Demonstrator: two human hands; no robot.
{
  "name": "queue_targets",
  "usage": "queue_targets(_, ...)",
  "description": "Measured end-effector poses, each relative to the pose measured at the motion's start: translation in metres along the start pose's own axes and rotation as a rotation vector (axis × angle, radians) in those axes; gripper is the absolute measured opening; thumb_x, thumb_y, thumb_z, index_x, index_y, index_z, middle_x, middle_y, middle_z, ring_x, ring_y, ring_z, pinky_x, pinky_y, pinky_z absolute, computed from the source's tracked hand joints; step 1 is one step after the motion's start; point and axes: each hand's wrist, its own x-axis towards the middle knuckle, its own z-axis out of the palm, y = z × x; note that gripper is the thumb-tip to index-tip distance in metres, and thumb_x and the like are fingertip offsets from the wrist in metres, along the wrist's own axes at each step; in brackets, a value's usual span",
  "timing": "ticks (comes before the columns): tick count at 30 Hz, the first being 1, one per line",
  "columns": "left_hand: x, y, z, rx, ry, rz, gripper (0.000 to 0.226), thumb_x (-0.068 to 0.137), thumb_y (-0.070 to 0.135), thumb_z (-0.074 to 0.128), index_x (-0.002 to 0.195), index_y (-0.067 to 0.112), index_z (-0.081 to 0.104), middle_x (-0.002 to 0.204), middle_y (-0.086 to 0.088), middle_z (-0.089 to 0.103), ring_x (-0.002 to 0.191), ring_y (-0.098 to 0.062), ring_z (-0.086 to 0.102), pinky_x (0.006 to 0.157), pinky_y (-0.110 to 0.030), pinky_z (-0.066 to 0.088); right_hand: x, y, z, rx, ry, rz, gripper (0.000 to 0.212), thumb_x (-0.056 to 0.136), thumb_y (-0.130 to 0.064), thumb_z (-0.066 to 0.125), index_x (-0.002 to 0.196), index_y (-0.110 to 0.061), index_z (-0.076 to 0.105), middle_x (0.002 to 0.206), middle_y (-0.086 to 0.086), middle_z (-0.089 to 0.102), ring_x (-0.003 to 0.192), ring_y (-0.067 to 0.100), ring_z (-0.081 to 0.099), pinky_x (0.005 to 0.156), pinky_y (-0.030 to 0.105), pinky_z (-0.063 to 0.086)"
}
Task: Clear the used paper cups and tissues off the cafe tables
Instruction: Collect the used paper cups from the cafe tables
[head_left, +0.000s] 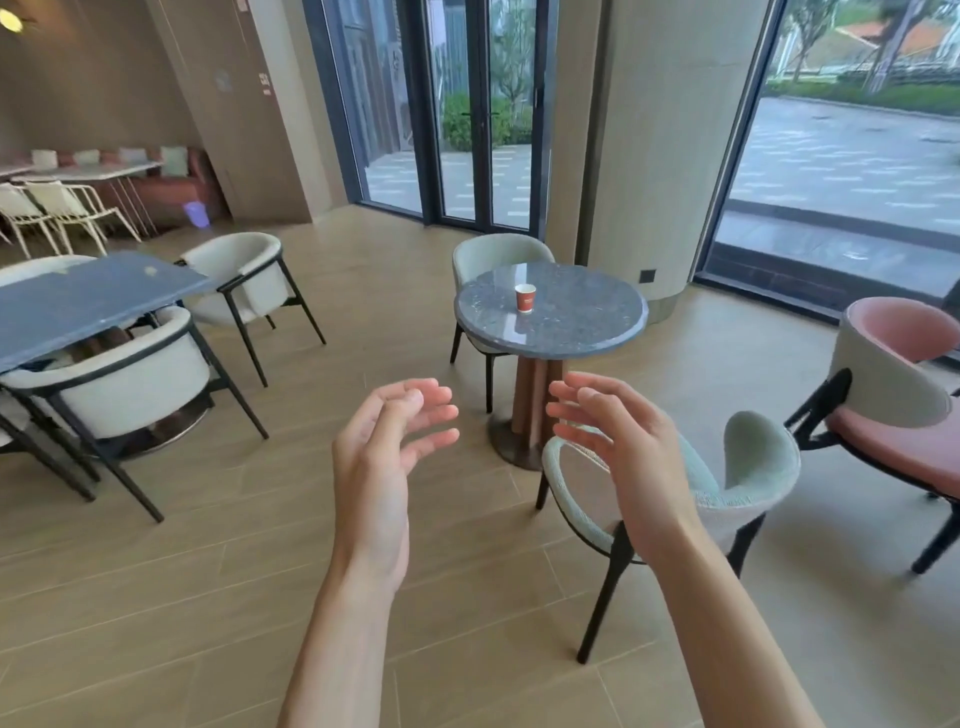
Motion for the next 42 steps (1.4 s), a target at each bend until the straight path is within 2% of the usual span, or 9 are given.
queue_targets(11, 0.236, -0.107, 0.04, 0.006, -0.038, -0.123, 0.017, 0.094, 0.012, 0.057, 0.096, 0.004, 0.071, 0.103, -0.02, 0.074, 0.101, -0.037, 0.069, 0.091, -0.052, 0.056, 0.229, 0.07, 0.052, 0.067, 0.024, 0.096, 0.023, 0.1, -0.008, 0.051, 0.112, -0.004, 0.071, 0.107, 0.013, 0.077, 0.104, 0.031, 0.072, 0.094, 0.042, 0.057)
queue_targets(13, 0.291, -0.12, 0.051, 0.001, -0.067, -0.141, 0.02, 0.088, 0.017, 0.057, 0.094, 0.006, 0.072, 0.098, -0.015, 0.075, 0.098, -0.034, 0.071, 0.089, -0.05, 0.057, 0.281, 0.077, 0.066, 0.026, 0.053, 0.092, 0.022, 0.1, -0.008, 0.052, 0.11, -0.005, 0.071, 0.106, 0.012, 0.077, 0.104, 0.031, 0.072, 0.095, 0.042, 0.057)
queue_targets(16, 0.371, -0.134, 0.068, 0.011, -0.114, -0.143, 0.018, 0.095, 0.009, 0.054, 0.095, 0.003, 0.071, 0.096, -0.012, 0.074, 0.092, -0.028, 0.071, 0.089, -0.051, 0.056, 0.356, 0.079, 0.083, -0.029, 0.085, 0.074, 0.021, 0.1, -0.008, 0.053, 0.108, -0.008, 0.072, 0.105, 0.009, 0.077, 0.103, 0.029, 0.073, 0.094, 0.042, 0.056)
queue_targets(21, 0.477, -0.152, 0.098, 0.019, -0.157, -0.162, 0.02, 0.091, 0.016, 0.057, 0.096, 0.002, 0.071, 0.099, -0.019, 0.072, 0.09, -0.026, 0.07, 0.085, -0.046, 0.057, 0.455, 0.082, 0.101, -0.05, 0.137, 0.047, 0.021, 0.1, -0.008, 0.053, 0.105, -0.011, 0.073, 0.105, 0.007, 0.078, 0.1, 0.026, 0.073, 0.092, 0.039, 0.057)
queue_targets(25, 0.532, -0.182, 0.119, 0.047, -0.203, -0.199, 0.018, 0.097, 0.008, 0.054, 0.096, 0.001, 0.07, 0.106, -0.024, 0.071, 0.091, -0.026, 0.07, 0.086, -0.045, 0.056, 0.514, 0.104, 0.102, -0.044, 0.187, 0.072, 0.019, 0.099, -0.009, 0.055, 0.108, -0.011, 0.072, 0.105, 0.005, 0.078, 0.1, 0.025, 0.073, 0.093, 0.041, 0.057)
queue_targets(29, 0.593, -0.221, 0.147, 0.13, -0.225, -0.206, 0.018, 0.1, 0.005, 0.052, 0.1, 0.0, 0.07, 0.108, -0.017, 0.072, 0.096, -0.026, 0.07, 0.086, -0.043, 0.057, 0.587, 0.127, 0.095, -0.035, 0.224, 0.106, 0.02, 0.093, -0.015, 0.065, 0.112, -0.01, 0.071, 0.107, 0.007, 0.077, 0.102, 0.024, 0.073, 0.09, 0.037, 0.058)
queue_targets(32, 0.642, -0.249, 0.173, 0.152, -0.219, -0.207, 0.018, 0.1, 0.006, 0.054, 0.103, 0.0, 0.07, 0.11, -0.013, 0.073, 0.098, -0.022, 0.07, 0.089, -0.044, 0.057, 0.652, 0.144, 0.088, -0.027, 0.223, 0.119, 0.022, 0.095, -0.011, 0.063, 0.116, -0.01, 0.068, 0.106, 0.006, 0.077, 0.102, 0.022, 0.073, 0.09, 0.035, 0.057)
queue_targets(37, 0.739, -0.289, 0.237, 0.092, -0.197, -0.267, 0.019, 0.1, 0.007, 0.052, 0.1, 0.004, 0.07, 0.117, -0.019, 0.071, 0.101, -0.026, 0.068, 0.09, -0.047, 0.056, 0.764, 0.17, 0.076, -0.064, 0.193, 0.143, 0.035, 0.086, -0.02, 0.071, 0.12, -0.015, 0.066, 0.11, -0.001, 0.075, 0.103, 0.017, 0.072, 0.095, 0.039, 0.057)
queue_targets(42, 0.816, -0.333, 0.289, 0.115, -0.203, -0.305, 0.02, 0.1, 0.008, 0.052, 0.101, 0.005, 0.071, 0.117, -0.015, 0.072, 0.108, -0.028, 0.068, 0.092, -0.046, 0.055, 0.857, 0.196, 0.057, -0.182, 0.164, 0.175, 0.034, 0.09, -0.018, 0.07, 0.123, -0.023, 0.065, 0.116, -0.006, 0.072, 0.105, 0.009, 0.069, 0.102, 0.045, 0.053)
